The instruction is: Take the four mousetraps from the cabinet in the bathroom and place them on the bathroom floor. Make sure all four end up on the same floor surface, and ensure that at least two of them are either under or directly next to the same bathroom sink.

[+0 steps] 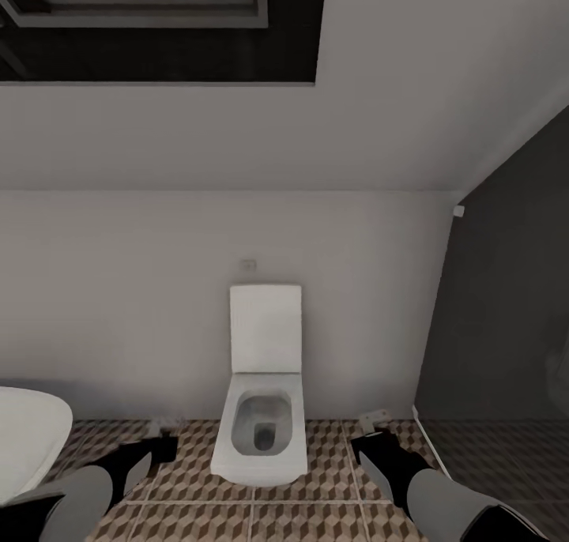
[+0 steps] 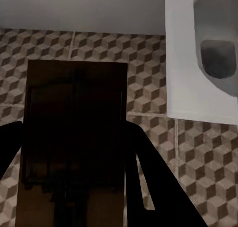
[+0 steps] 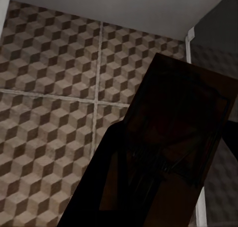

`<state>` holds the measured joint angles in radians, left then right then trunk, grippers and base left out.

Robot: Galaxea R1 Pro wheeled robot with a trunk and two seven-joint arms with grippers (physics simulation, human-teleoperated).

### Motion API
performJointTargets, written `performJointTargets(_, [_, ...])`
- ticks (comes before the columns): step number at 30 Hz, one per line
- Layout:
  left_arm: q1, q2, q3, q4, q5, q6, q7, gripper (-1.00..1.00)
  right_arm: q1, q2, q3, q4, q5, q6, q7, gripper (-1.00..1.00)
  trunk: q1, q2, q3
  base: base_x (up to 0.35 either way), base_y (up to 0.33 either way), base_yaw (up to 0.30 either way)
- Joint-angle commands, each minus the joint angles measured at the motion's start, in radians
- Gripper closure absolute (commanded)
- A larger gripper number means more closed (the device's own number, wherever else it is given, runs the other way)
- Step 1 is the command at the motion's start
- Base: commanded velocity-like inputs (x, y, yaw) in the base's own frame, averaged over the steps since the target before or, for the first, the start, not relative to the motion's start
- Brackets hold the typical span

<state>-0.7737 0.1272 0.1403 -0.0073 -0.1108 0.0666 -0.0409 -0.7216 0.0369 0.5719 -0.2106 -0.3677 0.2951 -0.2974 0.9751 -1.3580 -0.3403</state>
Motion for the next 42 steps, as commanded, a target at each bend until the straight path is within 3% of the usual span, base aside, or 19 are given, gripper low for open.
performJointTargets(1, [0.003, -0.002, 0.011, -0.001, -0.023, 0.003, -0.003, 1.00, 0.000, -0.001, 0.008, -0.002, -0.009, 0.006, -0.007, 1.00, 0.000, -0.001, -0.001, 0.000, 0.000, 0.000])
performJointTargets(11, [0.010, -0.016, 0.016, -0.001, -0.033, 0.003, -0.005, 1.00, 0.000, -0.005, 0.009, -0.003, -0.010, 0.006, -0.008, 1.00, 0.000, -0.001, -0.001, 0.000, 0.000, 0.000])
performJointTargets(22, [0.010, -0.039, 0.016, 0.001, -0.035, 0.010, -0.005, 1.00, -0.001, -0.002, 0.008, -0.003, -0.010, 0.006, -0.006, 1.00, 0.042, -0.078, -0.036, 0.000, 0.000, 0.000])
performJointTargets(42, [0.010, -0.027, 0.015, 0.001, -0.034, 0.012, -0.011, 1.00, 0.000, -0.005, 0.011, -0.001, -0.010, -0.042, -0.008, 1.00, 0.119, -0.218, -0.098, 0.000, 0.000, 0.000])
